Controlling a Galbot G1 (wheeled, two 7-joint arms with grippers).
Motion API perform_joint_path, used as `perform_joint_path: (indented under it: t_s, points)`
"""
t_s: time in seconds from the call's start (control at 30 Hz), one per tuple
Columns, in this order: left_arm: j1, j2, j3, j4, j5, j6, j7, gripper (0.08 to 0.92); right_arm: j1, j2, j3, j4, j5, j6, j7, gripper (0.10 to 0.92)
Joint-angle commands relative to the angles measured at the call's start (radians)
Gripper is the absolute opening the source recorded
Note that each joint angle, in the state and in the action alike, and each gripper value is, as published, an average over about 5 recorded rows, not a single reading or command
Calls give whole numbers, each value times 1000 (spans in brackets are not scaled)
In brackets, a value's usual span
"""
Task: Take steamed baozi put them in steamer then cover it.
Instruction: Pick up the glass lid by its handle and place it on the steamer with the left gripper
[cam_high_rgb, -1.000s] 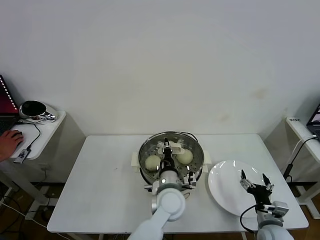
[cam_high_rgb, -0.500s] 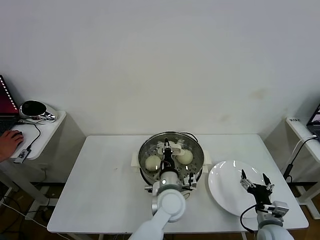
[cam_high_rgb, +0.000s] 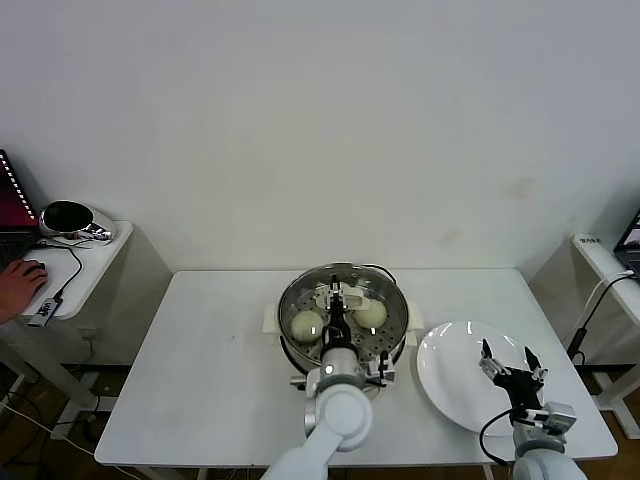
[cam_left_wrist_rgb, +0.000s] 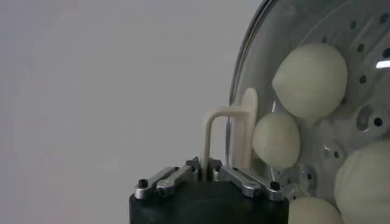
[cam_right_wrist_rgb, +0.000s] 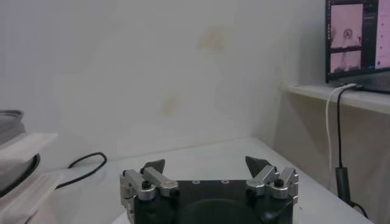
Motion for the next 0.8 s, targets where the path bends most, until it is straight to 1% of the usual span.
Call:
perform_joint_path:
  t_s: [0.03, 0.37, 0.5, 0.57, 0.6, 0.7, 0.77, 0.8]
  points:
    - [27, 8, 32, -97, 0, 38, 33, 414, -1, 1, 1, -2, -1, 2, 0, 823]
    - [89, 40, 54, -235, -25, 39, 70, 708, -1, 1, 6, -1, -6, 2, 0, 823]
    - [129, 53, 43, -307, -50, 38, 71, 799, -6, 1, 5, 6, -8, 1, -10, 823]
    - [155, 66, 20, -372, -138, 28, 47, 817, -16, 1, 3, 16, -14, 2, -26, 823]
    - [170, 76, -1, -406, -207, 9, 19, 820, -26, 1, 0, 26, -20, 3, -38, 823]
    - [229, 116, -119, -519, -493, -139, -101, 822, -61, 2, -13, 55, -36, 7, -67, 823]
    - [268, 134, -212, -581, -648, -219, -145, 823, -81, 3, -23, 69, -41, 11, -79, 823]
    - [280, 139, -246, -602, -698, -226, -151, 823, -89, 3, -28, 75, -43, 14, -83, 823]
